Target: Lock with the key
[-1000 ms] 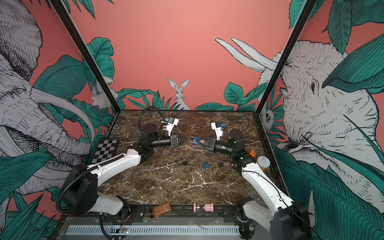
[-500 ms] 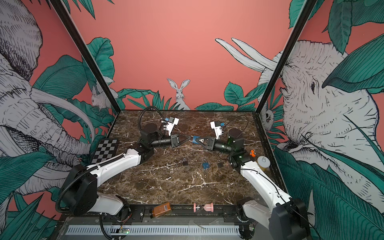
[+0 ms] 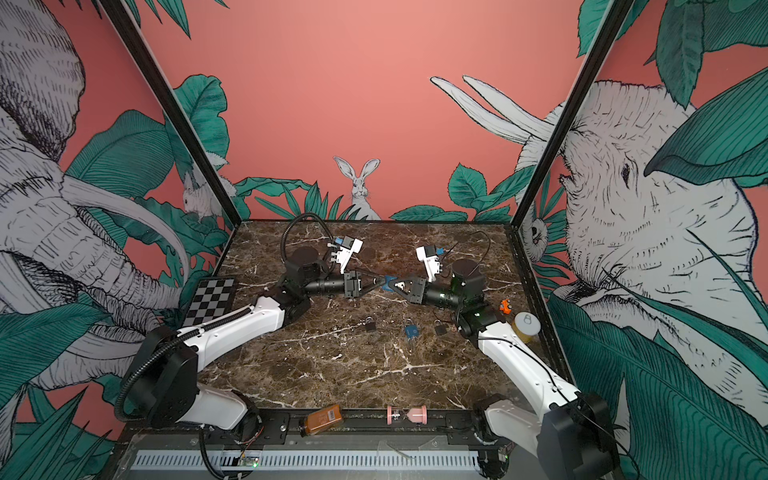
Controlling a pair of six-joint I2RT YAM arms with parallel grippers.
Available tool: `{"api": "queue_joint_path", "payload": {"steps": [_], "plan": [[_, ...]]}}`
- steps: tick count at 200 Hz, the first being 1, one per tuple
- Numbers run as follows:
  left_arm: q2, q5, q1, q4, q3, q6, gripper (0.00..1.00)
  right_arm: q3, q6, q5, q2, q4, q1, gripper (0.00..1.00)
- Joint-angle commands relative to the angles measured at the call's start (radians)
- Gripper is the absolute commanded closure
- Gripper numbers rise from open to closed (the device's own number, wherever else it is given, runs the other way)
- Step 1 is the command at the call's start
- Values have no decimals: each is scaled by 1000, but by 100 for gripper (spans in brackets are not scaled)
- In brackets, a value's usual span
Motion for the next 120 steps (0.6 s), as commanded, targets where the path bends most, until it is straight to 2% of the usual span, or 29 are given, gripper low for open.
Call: {"api": "queue_joint_path", "payload": {"steps": [1,65,120], "plan": [[-16,150,-8,100,36,-12,53,-24,-35,31,-18,35,-3,100],[4,205,-8,136,34,-62,50,-62,-53,-13,-77,119,-15,100],[20,193,-8,123,37,-49,50,-62,-84,-4,-124,83,-19,100]]}}
